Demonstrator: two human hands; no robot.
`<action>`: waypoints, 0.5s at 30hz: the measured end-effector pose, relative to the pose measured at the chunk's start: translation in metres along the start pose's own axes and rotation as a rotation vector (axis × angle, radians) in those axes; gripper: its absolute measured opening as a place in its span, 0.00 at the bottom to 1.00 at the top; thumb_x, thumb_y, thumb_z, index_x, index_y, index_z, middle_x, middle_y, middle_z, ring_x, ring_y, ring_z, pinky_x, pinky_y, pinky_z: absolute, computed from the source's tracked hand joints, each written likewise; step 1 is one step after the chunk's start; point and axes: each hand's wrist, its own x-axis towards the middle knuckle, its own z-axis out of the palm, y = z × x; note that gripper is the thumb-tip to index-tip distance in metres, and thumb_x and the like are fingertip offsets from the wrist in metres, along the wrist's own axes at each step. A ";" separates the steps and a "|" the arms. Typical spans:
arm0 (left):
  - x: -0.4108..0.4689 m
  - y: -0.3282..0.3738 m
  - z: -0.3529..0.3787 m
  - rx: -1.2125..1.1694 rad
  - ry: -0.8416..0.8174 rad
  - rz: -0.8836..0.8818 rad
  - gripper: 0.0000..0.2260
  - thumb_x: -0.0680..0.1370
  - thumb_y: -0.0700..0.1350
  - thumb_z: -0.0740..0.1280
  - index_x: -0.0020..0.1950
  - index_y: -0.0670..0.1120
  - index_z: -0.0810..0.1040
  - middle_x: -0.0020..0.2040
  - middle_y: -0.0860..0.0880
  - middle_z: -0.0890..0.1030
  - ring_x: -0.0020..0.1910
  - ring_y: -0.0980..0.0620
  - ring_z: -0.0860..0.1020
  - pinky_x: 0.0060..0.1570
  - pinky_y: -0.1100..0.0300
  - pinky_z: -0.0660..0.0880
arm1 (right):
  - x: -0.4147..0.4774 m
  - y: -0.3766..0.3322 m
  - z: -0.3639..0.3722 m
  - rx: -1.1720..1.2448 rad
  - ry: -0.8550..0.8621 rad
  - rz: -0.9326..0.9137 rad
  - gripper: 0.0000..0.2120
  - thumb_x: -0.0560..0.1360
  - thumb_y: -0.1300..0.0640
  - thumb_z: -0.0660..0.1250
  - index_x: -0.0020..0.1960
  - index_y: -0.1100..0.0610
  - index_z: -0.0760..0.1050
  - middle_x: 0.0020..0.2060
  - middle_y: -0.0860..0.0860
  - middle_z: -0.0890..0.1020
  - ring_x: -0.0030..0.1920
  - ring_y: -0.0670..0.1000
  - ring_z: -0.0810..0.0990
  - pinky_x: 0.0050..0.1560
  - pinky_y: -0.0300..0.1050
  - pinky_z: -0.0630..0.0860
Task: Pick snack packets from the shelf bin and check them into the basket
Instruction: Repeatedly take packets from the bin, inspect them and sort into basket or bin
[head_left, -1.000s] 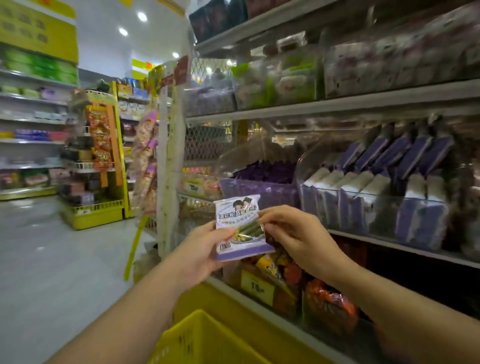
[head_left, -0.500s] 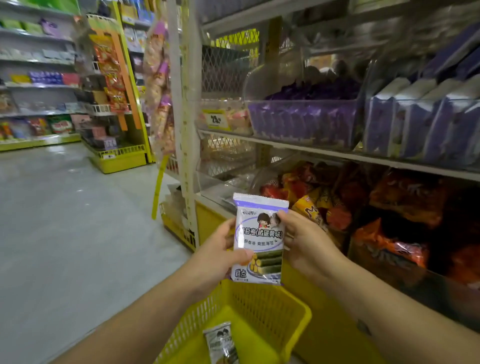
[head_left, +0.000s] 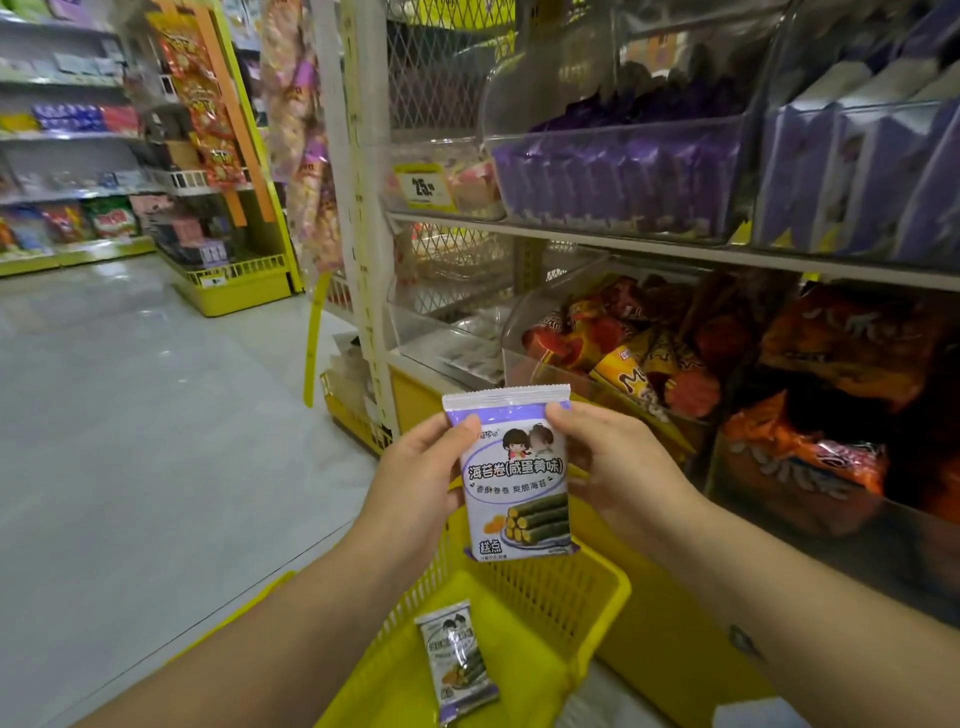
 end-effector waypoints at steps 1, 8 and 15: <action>-0.001 0.001 0.000 -0.013 -0.005 -0.001 0.07 0.79 0.42 0.64 0.50 0.46 0.82 0.48 0.45 0.86 0.47 0.50 0.85 0.39 0.59 0.80 | 0.000 0.000 -0.001 -0.012 -0.012 -0.014 0.10 0.79 0.58 0.62 0.51 0.60 0.82 0.46 0.57 0.85 0.43 0.50 0.79 0.38 0.41 0.73; -0.007 0.006 0.003 -0.054 0.039 0.070 0.08 0.79 0.40 0.64 0.48 0.47 0.82 0.45 0.45 0.86 0.43 0.51 0.84 0.40 0.57 0.81 | 0.000 0.004 -0.003 -0.071 -0.052 -0.117 0.16 0.81 0.54 0.59 0.46 0.56 0.84 0.43 0.55 0.86 0.39 0.47 0.83 0.33 0.38 0.78; -0.007 0.014 -0.003 -0.167 0.065 0.047 0.08 0.79 0.40 0.63 0.54 0.43 0.81 0.48 0.40 0.85 0.44 0.48 0.83 0.46 0.49 0.80 | -0.007 -0.005 -0.013 -0.261 -0.383 0.086 0.14 0.75 0.50 0.66 0.58 0.54 0.79 0.54 0.53 0.84 0.55 0.54 0.82 0.56 0.53 0.77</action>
